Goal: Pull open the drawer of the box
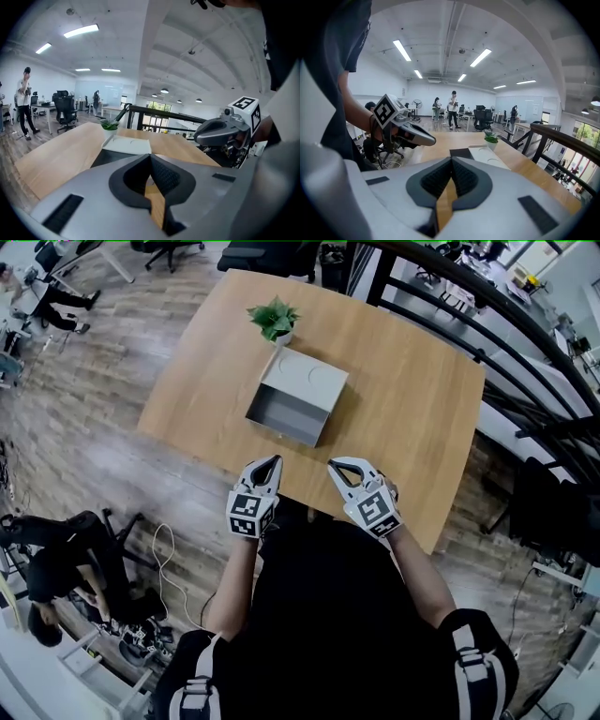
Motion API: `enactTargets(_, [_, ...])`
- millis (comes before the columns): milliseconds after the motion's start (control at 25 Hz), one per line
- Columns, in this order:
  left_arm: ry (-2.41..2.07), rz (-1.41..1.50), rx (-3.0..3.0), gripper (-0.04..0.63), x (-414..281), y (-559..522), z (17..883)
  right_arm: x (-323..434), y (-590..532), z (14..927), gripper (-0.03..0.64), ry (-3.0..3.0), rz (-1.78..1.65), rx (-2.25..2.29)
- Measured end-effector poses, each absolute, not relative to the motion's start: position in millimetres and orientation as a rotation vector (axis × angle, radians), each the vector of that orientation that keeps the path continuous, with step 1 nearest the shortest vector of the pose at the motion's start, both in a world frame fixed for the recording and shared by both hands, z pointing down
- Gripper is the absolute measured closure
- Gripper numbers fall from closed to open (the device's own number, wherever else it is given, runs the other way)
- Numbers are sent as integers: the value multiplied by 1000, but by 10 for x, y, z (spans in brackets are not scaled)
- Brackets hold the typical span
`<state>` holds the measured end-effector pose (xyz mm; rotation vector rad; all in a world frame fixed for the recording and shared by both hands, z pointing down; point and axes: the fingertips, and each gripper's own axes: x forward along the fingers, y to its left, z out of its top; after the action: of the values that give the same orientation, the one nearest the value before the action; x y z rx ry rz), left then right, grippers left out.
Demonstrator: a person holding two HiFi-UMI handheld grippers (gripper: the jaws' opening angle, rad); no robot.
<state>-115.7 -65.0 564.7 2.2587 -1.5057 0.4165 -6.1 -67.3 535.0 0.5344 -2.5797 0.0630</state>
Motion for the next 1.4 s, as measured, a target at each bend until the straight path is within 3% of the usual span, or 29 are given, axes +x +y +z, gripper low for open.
enactTargets(1400, [-1562,451,2326,572,-738,-189,5193,307,-468,5297,592,-2660,51,472])
